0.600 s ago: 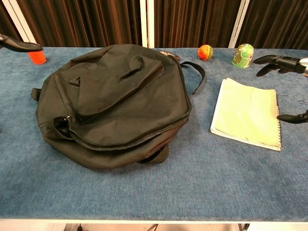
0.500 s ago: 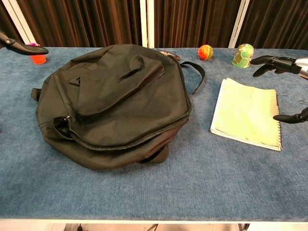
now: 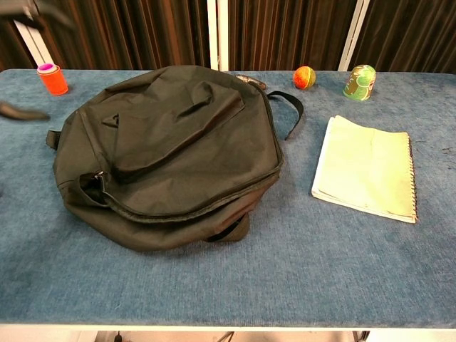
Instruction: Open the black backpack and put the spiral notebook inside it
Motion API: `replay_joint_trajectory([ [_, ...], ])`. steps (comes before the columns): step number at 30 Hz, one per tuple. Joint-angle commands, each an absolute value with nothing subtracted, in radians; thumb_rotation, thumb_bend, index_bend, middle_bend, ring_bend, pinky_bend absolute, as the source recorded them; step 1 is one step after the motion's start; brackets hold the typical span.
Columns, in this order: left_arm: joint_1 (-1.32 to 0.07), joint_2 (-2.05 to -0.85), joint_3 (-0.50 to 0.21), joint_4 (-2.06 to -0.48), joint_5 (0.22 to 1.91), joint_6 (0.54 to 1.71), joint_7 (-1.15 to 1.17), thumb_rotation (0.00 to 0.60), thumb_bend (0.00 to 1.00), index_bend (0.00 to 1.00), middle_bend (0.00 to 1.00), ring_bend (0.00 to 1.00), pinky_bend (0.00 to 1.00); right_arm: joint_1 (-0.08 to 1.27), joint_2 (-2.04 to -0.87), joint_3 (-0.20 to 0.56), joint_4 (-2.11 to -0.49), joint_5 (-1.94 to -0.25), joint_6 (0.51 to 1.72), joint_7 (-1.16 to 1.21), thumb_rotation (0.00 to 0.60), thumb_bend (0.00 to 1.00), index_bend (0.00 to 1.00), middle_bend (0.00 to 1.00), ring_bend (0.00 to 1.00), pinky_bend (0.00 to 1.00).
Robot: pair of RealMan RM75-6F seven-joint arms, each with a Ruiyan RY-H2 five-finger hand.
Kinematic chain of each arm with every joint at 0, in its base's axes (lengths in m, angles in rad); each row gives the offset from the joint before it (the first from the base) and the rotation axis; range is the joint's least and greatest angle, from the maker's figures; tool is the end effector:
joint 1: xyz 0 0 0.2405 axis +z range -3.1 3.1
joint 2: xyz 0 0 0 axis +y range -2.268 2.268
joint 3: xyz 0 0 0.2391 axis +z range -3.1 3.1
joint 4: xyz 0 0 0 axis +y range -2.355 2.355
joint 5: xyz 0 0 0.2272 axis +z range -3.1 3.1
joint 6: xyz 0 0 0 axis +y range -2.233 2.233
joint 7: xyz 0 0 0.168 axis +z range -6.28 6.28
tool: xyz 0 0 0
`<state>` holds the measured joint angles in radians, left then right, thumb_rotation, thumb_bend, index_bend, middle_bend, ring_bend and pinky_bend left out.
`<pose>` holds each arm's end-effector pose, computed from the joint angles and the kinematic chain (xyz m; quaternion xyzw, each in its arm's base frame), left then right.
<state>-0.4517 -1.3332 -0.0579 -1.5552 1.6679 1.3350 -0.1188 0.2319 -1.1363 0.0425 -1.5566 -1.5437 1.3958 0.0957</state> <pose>-0.1757 0.2828 0.0444 -0.6912 -0.3460 -0.5207 0.3624 -0.2798 -0.2470 0.1186 0.6407 -0.3784 0.4216 0.5183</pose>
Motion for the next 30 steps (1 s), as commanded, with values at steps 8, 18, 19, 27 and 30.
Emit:
replay_joint_trajectory([
  [8,-0.518,-1.450,0.045,-1.597,1.722,1.141,-0.037,0.600,0.08,0.24,0.18,0.11,0.17,0.190,-1.043,0.083,-1.594,-1.517,1.468,0.106,0.600,0.18,0.12,0.22,0.01,0.19],
  [18,-0.543,-1.595,-0.001,-1.568,1.630,1.082,0.040,0.600,0.11,0.27,0.20,0.12,0.18,0.197,-1.085,0.086,-1.561,-1.517,1.449,0.130,0.600,0.18,0.12,0.22,0.01,0.19],
  [19,-0.543,-1.604,-0.004,-1.562,1.619,1.077,0.045,0.600,0.12,0.28,0.21,0.13,0.18,0.196,-1.087,0.086,-1.558,-1.518,1.449,0.132,0.600,0.18,0.12,0.22,0.01,0.19],
  [27,-0.548,-1.685,-0.039,-1.494,1.551,1.073,0.121,0.600,0.16,0.28,0.26,0.16,0.21,0.190,-1.095,0.085,-1.541,-1.514,1.446,0.146,0.600,0.18,0.12,0.22,0.01,0.19],
  [30,-0.544,-1.729,-0.062,-1.456,1.533,1.101,0.123,0.600,0.22,0.33,0.34,0.25,0.24,0.188,-1.100,0.084,-1.534,-1.513,1.445,0.154,0.600,0.18,0.12,0.22,0.01,0.19],
])
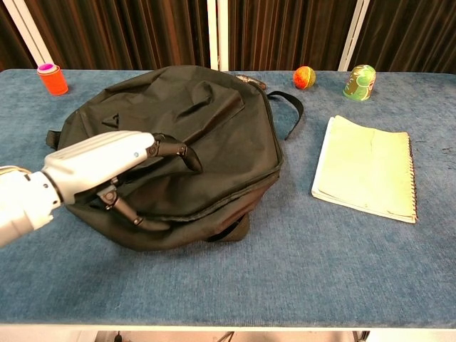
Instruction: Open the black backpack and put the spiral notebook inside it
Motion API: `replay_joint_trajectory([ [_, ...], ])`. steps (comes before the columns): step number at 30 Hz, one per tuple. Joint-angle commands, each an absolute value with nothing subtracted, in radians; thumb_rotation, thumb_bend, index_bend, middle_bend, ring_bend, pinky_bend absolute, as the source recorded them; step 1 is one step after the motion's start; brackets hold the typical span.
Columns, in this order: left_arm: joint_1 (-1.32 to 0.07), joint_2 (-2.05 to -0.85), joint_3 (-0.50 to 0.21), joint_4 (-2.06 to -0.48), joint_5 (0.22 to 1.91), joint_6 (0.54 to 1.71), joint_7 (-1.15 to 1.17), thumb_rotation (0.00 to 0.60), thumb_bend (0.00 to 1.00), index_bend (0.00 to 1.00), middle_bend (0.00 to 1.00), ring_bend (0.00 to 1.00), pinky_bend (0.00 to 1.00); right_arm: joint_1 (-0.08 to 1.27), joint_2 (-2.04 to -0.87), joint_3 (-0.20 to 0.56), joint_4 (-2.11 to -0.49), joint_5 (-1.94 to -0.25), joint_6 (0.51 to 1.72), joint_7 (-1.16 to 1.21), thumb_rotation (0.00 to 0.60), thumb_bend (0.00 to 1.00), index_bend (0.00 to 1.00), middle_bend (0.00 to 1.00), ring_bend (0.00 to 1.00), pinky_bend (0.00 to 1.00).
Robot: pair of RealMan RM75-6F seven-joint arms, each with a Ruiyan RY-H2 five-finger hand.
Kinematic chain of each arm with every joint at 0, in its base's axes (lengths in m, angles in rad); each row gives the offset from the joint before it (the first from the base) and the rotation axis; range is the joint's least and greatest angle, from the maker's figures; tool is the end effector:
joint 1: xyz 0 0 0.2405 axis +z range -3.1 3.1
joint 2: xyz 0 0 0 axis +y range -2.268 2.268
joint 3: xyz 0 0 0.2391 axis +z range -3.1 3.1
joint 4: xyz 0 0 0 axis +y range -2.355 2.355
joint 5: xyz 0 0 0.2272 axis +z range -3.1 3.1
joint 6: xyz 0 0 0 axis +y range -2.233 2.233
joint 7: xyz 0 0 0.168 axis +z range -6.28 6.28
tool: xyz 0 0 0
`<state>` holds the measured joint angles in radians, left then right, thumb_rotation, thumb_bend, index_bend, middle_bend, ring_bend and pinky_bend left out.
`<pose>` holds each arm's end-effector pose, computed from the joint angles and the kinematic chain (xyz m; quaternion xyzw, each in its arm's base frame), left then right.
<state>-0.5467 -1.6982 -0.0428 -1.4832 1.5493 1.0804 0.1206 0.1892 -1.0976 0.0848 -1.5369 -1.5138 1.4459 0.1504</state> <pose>-0.1119 0.2566 -0.0895 -0.7520 -0.3888 -0.4530 0.2793 -0.2937 -0.2464 0.1505 0.6043 -0.3715 0.4371 0.5530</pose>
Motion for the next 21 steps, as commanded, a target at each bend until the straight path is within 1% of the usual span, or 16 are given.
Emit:
replay_joint_trajectory([
  [1,-0.543,-1.740,-0.069,-1.447,1.526,1.108,0.116,0.600,0.26,0.35,0.39,0.30,0.25,0.188,-1.102,0.084,-1.531,-1.513,1.444,0.157,0.600,0.18,0.12,0.22,0.01,0.19],
  [2,-0.543,-1.750,-0.075,-1.440,1.520,1.113,0.109,0.600,0.30,0.38,0.44,0.35,0.26,0.187,-1.104,0.083,-1.529,-1.513,1.442,0.159,0.600,0.18,0.12,0.22,0.01,0.19],
  [3,-0.542,-1.764,-0.084,-1.429,1.513,1.122,0.098,0.600,0.32,0.40,0.48,0.37,0.27,0.187,-1.106,0.083,-1.525,-1.512,1.441,0.162,0.600,0.18,0.12,0.22,0.01,0.19],
  [5,-0.541,-1.783,-0.094,-1.414,1.507,1.135,0.080,0.600,0.38,0.44,0.56,0.47,0.31,0.187,-1.109,0.083,-1.520,-1.512,1.438,0.166,0.600,0.18,0.12,0.22,0.01,0.19],
  [7,-0.536,-1.802,-0.103,-1.403,1.504,1.157,0.052,0.600,0.41,0.48,0.60,0.52,0.33,0.187,-1.112,0.083,-1.516,-1.513,1.437,0.171,0.600,0.18,0.12,0.22,0.01,0.19],
  [10,-0.527,-1.835,-0.119,-1.377,1.509,1.206,0.026,0.600,0.44,0.53,0.64,0.55,0.38,0.185,-1.115,0.083,-1.510,-1.513,1.438,0.178,0.600,0.18,0.12,0.22,0.01,0.19],
  [11,-0.526,-1.845,-0.123,-1.368,1.511,1.219,0.019,0.600,0.45,0.56,0.66,0.58,0.42,0.184,-1.115,0.083,-1.508,-1.513,1.439,0.180,0.600,0.18,0.12,0.22,0.01,0.19],
  [14,-0.525,-1.863,-0.132,-1.363,1.520,1.248,-0.018,0.600,0.48,0.61,0.70,0.62,0.48,0.182,-1.117,0.084,-1.502,-1.512,1.440,0.187,0.600,0.18,0.12,0.22,0.01,0.19],
  [18,-0.524,-1.851,-0.152,-1.398,1.555,1.307,-0.078,0.600,0.48,0.62,0.71,0.62,0.48,0.175,-1.114,0.082,-1.501,-1.514,1.449,0.189,0.600,0.18,0.12,0.22,0.01,0.19],
  [21,-0.527,-1.837,-0.207,-1.424,1.535,1.337,-0.136,0.600,0.48,0.62,0.71,0.62,0.48,0.171,-1.108,0.075,-1.504,-1.518,1.445,0.183,0.600,0.18,0.13,0.22,0.01,0.19],
])
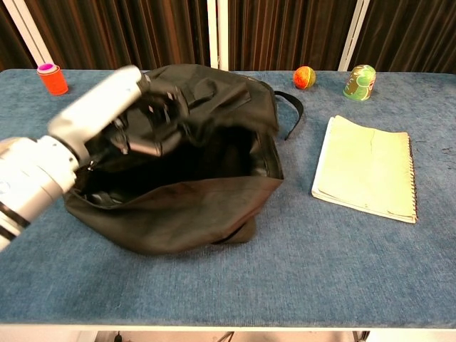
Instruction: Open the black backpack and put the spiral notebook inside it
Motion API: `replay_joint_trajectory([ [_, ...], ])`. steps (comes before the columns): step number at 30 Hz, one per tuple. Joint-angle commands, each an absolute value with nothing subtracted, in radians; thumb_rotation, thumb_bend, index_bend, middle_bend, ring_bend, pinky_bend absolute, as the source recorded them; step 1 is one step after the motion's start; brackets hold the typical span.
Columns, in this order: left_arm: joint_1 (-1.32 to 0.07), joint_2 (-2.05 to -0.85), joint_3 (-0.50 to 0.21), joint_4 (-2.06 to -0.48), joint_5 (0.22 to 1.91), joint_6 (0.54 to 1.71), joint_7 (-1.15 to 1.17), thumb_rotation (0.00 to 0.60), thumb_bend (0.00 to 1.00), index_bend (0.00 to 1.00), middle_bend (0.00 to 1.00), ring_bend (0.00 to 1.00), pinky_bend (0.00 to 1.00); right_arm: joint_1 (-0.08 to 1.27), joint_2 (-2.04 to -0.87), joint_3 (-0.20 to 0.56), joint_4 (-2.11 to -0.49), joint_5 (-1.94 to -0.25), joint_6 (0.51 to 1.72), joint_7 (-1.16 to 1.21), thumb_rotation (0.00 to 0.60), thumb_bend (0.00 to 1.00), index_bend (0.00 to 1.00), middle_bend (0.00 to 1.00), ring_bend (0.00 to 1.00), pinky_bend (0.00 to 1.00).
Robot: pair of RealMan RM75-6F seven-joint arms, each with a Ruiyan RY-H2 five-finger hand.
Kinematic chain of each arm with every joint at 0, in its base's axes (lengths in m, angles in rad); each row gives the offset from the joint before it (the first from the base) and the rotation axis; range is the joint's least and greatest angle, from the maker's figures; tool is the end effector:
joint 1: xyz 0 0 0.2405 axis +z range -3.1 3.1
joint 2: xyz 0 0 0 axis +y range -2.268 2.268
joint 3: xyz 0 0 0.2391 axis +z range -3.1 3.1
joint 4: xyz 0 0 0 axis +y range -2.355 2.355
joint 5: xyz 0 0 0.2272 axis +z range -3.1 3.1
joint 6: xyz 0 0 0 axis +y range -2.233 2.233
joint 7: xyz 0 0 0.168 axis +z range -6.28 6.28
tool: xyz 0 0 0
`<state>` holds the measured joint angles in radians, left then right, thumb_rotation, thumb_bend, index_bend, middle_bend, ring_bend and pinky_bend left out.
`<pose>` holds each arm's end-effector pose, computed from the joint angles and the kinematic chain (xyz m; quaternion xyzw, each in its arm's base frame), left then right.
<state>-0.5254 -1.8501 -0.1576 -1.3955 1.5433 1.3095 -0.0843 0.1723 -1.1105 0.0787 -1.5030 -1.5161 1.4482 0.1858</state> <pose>-0.0840 0.2821 -0.0674 -0.5971 -0.4460 -0.6014 0.2878 -0.3039 -0.2410 0.1497 0.5986 -0.3818 0.4352 0.5536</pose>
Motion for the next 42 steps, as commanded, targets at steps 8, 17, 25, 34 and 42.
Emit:
replay_joint_trajectory([
  [8,-0.570,-1.729,-0.446,-1.558,1.257,1.206,-0.297,0.600,0.49,0.61,0.70,0.62,0.49,0.215,-1.112,0.031,-1.492,-1.562,1.339,0.126,0.600,0.18,0.17,0.24,0.03,0.20],
  [17,-0.601,-1.664,-0.579,-1.599,0.907,1.015,-0.377,0.600,0.49,0.61,0.69,0.62,0.49,0.339,-1.285,0.015,-1.305,-1.645,1.204,0.030,0.600,0.18,0.19,0.25,0.04,0.21],
  [25,-0.598,-1.637,-0.578,-1.625,0.794,0.950,-0.412,0.600,0.51,0.61,0.69,0.62,0.49,0.437,-1.430,-0.008,-1.112,-1.721,1.151,0.058,0.600,0.17,0.19,0.25,0.04,0.21],
  [34,-0.602,-1.627,-0.565,-1.637,0.758,0.931,-0.420,0.600,0.51,0.61,0.69,0.62,0.49,0.485,-1.517,-0.038,-0.986,-1.749,1.138,0.098,0.600,0.15,0.19,0.25,0.04,0.21],
  [42,-0.614,-1.627,-0.556,-1.637,0.736,0.920,-0.419,0.600,0.51,0.61,0.69,0.61,0.47,0.486,-1.524,-0.055,-0.951,-1.740,1.154,0.116,0.600,0.15,0.19,0.25,0.04,0.21],
])
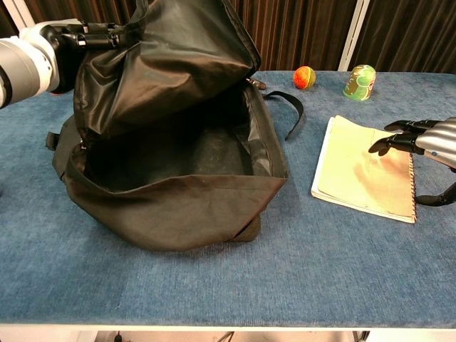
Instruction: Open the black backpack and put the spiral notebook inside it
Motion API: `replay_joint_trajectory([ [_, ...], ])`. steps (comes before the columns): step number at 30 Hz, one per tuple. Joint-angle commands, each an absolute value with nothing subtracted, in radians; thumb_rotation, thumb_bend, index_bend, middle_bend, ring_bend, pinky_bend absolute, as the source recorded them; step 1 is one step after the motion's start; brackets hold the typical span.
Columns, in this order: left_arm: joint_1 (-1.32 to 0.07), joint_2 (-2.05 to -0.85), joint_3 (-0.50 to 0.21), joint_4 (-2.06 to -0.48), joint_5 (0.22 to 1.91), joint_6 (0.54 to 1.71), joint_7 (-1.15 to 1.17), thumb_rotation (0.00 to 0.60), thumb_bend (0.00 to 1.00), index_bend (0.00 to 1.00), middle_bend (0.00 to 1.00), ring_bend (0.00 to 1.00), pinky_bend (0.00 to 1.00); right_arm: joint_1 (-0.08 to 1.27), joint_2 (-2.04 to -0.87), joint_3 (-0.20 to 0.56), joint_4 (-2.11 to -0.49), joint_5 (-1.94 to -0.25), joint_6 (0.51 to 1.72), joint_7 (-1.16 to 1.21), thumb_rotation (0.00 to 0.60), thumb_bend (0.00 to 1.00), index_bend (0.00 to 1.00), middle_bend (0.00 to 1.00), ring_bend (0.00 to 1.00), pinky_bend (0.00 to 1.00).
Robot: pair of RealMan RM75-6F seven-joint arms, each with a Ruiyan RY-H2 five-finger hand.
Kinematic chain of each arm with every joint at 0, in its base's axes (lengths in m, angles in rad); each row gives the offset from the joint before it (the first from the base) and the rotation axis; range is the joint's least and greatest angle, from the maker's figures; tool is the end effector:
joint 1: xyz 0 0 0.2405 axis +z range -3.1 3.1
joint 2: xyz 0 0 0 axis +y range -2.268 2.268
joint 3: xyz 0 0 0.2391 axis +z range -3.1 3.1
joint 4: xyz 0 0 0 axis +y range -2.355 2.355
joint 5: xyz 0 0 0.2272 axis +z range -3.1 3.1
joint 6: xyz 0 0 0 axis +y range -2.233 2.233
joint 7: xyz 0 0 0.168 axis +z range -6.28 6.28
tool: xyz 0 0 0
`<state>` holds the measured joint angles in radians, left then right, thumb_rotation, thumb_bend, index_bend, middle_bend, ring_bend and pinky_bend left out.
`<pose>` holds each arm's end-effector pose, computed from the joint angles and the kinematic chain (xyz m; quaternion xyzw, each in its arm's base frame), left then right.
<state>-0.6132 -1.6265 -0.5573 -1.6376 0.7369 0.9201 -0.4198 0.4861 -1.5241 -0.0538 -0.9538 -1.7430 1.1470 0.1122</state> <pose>-0.1014 0.3811 -0.0134 -0.2623 -0.7603 -0.5661 0.1808 -0.2907 -0.3084 -0.0056 0.8177 -0.2556 0.3075 0.4142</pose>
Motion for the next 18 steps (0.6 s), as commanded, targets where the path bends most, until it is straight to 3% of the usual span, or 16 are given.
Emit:
replay_joint_trajectory([
  [1,-0.616,-1.627,-0.554,-1.637,0.736,0.922,-0.417,0.600,0.51,0.61,0.69,0.61,0.47,0.486,-1.525,-0.054,-0.947,-1.739,1.161,0.118,0.600,0.15,0.19,0.25,0.04,0.21],
  [13,-0.624,-1.631,-0.543,-1.639,0.717,0.917,-0.420,0.600,0.51,0.61,0.68,0.61,0.47,0.504,-1.612,-0.085,-0.819,-1.759,1.178,0.139,0.600,0.15,0.21,0.24,0.04,0.19],
  [18,-0.623,-1.630,-0.539,-1.647,0.719,0.922,-0.419,0.600,0.51,0.61,0.68,0.61,0.47,0.495,-1.646,-0.084,-0.762,-1.755,1.221,0.180,0.600,0.23,0.27,0.27,0.04,0.19],
])
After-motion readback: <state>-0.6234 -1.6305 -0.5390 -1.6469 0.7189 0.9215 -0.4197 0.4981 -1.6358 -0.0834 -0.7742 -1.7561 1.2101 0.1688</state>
